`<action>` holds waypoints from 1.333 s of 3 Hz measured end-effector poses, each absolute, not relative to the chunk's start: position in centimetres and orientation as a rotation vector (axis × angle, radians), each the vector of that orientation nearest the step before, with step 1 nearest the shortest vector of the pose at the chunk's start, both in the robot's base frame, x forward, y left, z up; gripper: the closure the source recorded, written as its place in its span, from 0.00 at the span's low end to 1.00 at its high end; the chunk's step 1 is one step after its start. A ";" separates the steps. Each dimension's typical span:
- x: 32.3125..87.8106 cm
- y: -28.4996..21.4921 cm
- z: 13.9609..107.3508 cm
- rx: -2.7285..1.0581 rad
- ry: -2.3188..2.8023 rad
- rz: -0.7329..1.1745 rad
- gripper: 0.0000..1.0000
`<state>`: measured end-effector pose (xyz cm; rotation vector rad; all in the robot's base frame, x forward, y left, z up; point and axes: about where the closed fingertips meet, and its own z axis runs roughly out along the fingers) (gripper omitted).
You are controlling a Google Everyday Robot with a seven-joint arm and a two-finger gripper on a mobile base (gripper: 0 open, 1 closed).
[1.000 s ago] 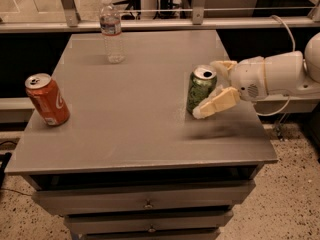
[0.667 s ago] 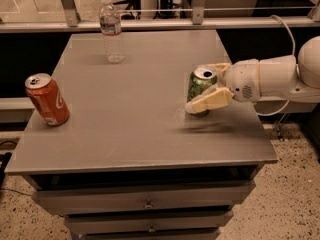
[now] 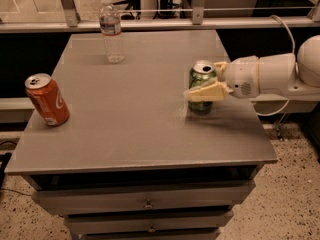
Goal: Move green can near water bottle
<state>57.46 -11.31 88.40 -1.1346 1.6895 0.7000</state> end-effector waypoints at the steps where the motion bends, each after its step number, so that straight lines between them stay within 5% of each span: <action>1: 58.8 -12.5 91.5 -1.143 1.692 0.621 0.87; 2: 59.2 -12.7 92.3 -1.142 1.693 0.604 1.00; 4: 59.7 -12.1 92.4 -1.128 1.678 0.610 1.00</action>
Offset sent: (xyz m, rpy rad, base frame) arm 0.0143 -0.0123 0.0328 -0.0453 -0.0408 -0.0324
